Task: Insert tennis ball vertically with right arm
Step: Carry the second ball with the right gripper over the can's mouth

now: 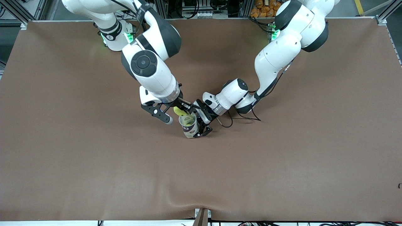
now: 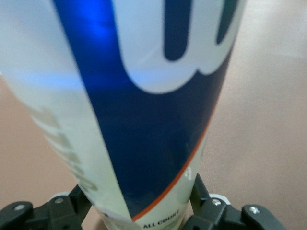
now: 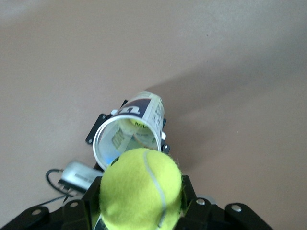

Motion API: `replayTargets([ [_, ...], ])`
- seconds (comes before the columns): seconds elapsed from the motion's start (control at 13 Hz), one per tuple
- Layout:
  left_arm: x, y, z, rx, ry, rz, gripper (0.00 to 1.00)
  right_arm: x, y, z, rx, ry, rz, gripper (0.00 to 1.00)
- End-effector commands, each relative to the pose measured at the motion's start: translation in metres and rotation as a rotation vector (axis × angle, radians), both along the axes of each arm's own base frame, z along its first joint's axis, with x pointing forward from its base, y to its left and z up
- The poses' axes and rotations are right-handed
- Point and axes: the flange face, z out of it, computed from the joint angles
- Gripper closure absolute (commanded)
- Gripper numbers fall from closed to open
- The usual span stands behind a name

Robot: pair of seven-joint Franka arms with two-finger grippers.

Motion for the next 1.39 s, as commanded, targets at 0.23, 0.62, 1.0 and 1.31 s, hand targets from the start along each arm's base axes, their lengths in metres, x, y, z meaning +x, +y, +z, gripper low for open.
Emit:
replayTargets([
  [0.23, 0.001, 0.008, 0.000, 0.007, -0.009, -0.021, 0.16, 0.008, 0.005, -0.017, -0.018, -0.040, -0.015, 0.49],
  [0.62, 0.001, 0.008, 0.000, 0.006, -0.008, -0.020, 0.16, 0.018, 0.011, -0.032, 0.022, -0.084, -0.047, 0.49],
  [1.0, 0.002, 0.007, 0.001, 0.005, -0.009, -0.019, 0.16, 0.014, 0.021, -0.037, 0.024, -0.095, -0.042, 0.00],
  [1.31, 0.002, 0.008, 0.002, 0.005, -0.010, -0.018, 0.16, 0.015, 0.019, -0.032, 0.027, -0.098, -0.044, 0.00],
])
